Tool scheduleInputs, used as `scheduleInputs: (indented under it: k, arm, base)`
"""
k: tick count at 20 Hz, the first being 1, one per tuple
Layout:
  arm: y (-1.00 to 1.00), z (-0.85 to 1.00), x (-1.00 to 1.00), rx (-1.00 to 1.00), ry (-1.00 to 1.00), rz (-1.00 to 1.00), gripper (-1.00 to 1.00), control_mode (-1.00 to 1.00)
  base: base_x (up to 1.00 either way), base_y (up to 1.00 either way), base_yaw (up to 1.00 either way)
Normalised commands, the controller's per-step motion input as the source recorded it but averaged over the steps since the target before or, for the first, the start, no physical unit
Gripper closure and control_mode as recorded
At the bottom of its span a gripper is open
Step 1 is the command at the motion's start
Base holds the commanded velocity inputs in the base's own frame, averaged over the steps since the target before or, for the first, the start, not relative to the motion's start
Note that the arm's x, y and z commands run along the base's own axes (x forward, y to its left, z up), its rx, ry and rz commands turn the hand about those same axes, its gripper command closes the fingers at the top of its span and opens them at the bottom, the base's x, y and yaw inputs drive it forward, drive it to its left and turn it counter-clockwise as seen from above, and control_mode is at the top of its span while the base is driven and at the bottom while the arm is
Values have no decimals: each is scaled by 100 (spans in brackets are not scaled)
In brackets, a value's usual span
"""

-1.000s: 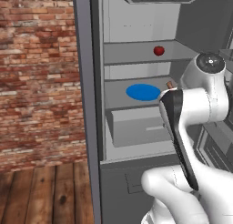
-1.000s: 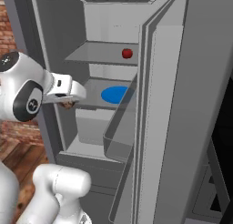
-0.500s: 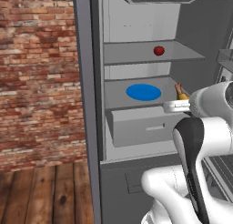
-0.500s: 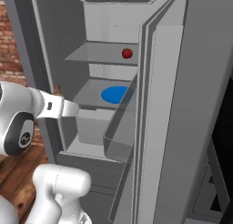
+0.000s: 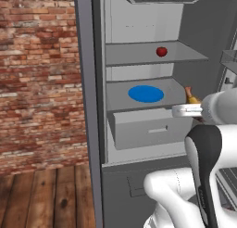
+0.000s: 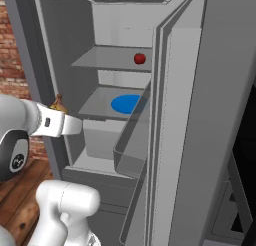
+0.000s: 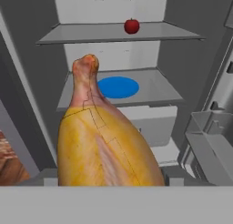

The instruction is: Transport the chicken drumstick from the fridge to the microwave and turn on the microwave.

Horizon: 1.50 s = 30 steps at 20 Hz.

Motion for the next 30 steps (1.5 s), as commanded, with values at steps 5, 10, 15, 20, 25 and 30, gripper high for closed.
scheduleInputs:
  k: [5,10,15,20,25,30]
  arm:
    - [0,0,-2,0,0,0,100,-100]
    - [0,0,0,0,0,0,100,-100]
    - [0,0,0,0,0,0,100,100]
    - [0,0,0,0,0,0,100,100]
    - [0,0,0,0,0,0,100,100]
    - [0,0,0,0,0,0,100,100]
  base:
    - [0,0,0]
    - [0,0,0]
    - [-3,2,0]
    - [-42,3,0]
    - [-31,28,0]
    - [-10,48,-3]
